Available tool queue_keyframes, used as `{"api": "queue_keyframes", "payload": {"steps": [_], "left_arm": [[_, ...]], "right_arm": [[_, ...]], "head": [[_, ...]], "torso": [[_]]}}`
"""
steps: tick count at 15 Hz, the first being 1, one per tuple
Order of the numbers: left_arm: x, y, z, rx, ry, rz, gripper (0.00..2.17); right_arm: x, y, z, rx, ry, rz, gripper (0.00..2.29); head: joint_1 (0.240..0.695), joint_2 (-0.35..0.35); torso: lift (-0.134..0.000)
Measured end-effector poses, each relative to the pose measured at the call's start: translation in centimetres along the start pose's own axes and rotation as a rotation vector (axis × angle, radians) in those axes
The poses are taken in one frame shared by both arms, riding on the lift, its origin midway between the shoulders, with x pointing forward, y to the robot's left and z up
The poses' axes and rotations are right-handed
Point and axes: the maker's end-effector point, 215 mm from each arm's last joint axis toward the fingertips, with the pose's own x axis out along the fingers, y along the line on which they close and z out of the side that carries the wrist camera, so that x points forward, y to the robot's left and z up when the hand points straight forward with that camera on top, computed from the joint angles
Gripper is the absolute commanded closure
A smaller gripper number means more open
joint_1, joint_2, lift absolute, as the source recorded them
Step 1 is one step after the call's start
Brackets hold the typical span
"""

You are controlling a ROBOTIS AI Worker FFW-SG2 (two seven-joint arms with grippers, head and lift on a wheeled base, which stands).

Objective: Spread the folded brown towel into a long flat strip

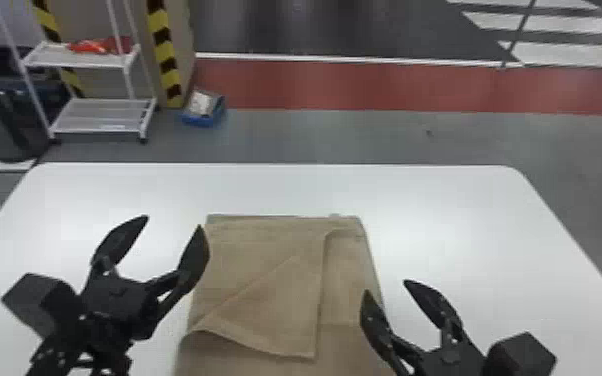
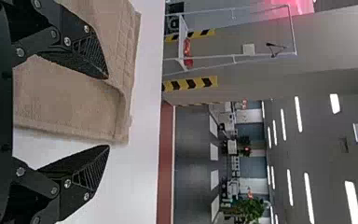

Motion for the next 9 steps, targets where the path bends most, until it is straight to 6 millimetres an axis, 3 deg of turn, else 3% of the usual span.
{"api": "queue_keyframes", "payload": {"steps": [2, 4, 6, 9], "left_arm": [[0.1, 2.4, 0.9, 0.011, -0.035, 0.047, 0.20], [0.0, 3.2, 1.3, 0.016, -0.053, 0.068, 0.20], [-0.3, 2.9, 1.0, 0.022, -0.055, 0.065, 0.20], [-0.5, 2.0, 0.6, 0.031, -0.051, 0.053, 0.20]], "right_arm": [[0.4, 2.9, -1.6, -0.017, 0.024, 0.057, 0.43], [0.3, 6.4, -2.3, -0.043, 0.011, 0.150, 0.44], [0.1, 8.7, -3.4, -0.078, 0.002, 0.204, 0.44], [-0.1, 10.3, -5.1, -0.099, 0.004, 0.265, 0.44]], "head": [[0.695, 0.105], [0.695, 0.185], [0.695, 0.215], [0.695, 0.232]], "torso": [[-0.125], [-0.125], [-0.125], [-0.125]]}}
